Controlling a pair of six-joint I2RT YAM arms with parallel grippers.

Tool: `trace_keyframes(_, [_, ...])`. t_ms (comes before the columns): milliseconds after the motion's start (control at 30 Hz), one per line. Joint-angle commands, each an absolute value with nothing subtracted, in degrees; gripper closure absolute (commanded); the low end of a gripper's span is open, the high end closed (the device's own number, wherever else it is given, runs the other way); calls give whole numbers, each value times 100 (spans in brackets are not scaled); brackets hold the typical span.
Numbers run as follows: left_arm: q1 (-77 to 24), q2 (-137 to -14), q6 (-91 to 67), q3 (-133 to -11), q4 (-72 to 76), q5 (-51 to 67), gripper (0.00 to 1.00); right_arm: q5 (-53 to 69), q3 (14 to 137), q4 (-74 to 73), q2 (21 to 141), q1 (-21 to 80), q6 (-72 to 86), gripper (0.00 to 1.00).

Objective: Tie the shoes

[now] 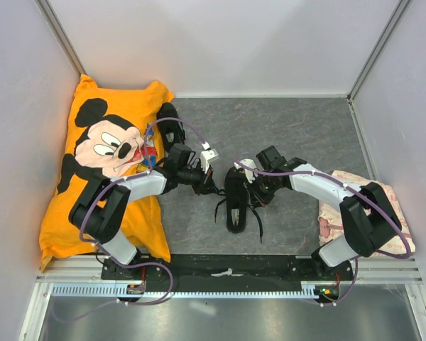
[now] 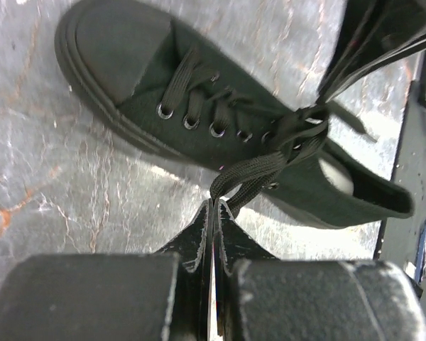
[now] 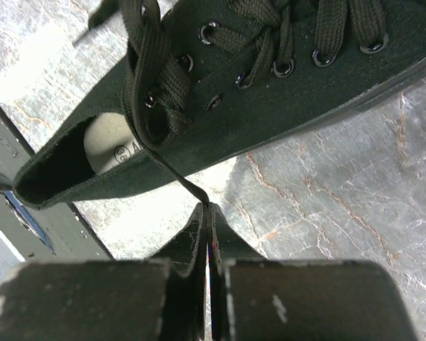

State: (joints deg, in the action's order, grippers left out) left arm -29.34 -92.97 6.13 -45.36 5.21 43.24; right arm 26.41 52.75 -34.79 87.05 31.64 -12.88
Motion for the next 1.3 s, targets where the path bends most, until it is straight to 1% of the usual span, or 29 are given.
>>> trace_keyframes(0, [-2971,-9579,887,-5052,176,4184,98,2593,5493,-3586,8543,3138,-1424,100])
trace_keyframes(167, [-3146,-9878,1072,-5387,-333,4184,99,2838,5572,-3586,8534,3129,-1336,100])
trace_keyframes(267, [-3173,-9932,1107,-5502,-386,4219,98,3058,5660,-3595,8482,3129,-1205,100])
trace_keyframes(367, [-3129,-9651,1142,-5450,-378,4280,83,3252,5748,-3577,8394,3138,-986,100])
trace_keyframes(400, [-3103,-9537,1160,-5327,-291,4289,70,3295,5757,-3560,8367,3146,-923,100])
trace_keyframes(500, [-2919,-8905,1108,-4968,-150,4368,54,3419,5783,-3516,8306,3146,-730,100])
trace_keyframes(567, [-2752,-8423,1064,-4782,-36,4324,49,3489,5766,-3481,8279,3146,-642,100])
trace_keyframes(600, [-2716,-8272,1063,-4581,-26,4281,44,3515,5748,-3454,8271,3146,-546,100])
trace_keyframes(633, [-2681,-8105,1063,-4475,243,4176,42,3559,5731,-3384,8262,3146,-475,100])
trace_keyframes(700, [-2637,-7675,1116,-4151,482,4113,39,3647,5678,-3314,8244,3155,-300,100])
trace_keyframes(800, [-2637,-7445,1169,-3929,755,4315,39,3761,5581,-3129,8262,3146,-63,100])
trace_keyframes(967, [-2750,-7479,1125,-3727,1176,4886,38,3867,5388,-2822,8235,3155,395,100])
trace_keyframes(1133, [-3058,-7611,1151,-3639,1599,4966,34,4008,5107,-2190,8095,3155,1028,100])
trace_keyframes(1267, [-3190,-7725,1186,-3612,1915,4940,28,4052,4975,-1873,8086,3155,1467,100])
